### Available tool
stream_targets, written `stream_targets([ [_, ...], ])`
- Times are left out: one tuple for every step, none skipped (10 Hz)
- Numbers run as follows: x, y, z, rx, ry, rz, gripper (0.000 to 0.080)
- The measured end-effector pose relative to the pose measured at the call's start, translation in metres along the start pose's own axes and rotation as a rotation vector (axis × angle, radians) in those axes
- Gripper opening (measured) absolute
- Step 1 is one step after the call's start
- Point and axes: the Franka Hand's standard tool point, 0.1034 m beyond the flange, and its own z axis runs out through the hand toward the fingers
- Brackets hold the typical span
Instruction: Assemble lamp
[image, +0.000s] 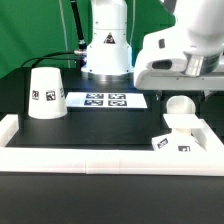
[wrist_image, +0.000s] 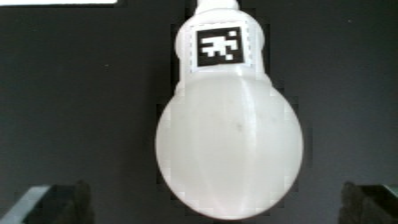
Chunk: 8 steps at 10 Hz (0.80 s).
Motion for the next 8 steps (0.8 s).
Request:
stream_targets([
  [-0.001,-0.001,0.005,-0.007,-0.06,-0.002,0.0699],
  [-0.002,-0.001,0.01,-0.012,-0.105,-0.002,0.0699],
  [-0.002,-0.002,0.015,-0.018,-0.163,-0.005,0.0699],
  [0.0,-0.004,0.018,-0.022,-0.191,-0.008,0.0699],
  [0.002,-0.005,0.02,-0.024,-0.202,-0.009,0.0699],
  [0.003,-0.006,0.022,-0.025,-0.191,-0.011,0.0699],
  [0.005,-0.006,0.024,-0.024,-0.185,-0.01,0.0699],
  [0.006,-0.006,0.027,-0.024,-0.182,-0.01,0.0699],
])
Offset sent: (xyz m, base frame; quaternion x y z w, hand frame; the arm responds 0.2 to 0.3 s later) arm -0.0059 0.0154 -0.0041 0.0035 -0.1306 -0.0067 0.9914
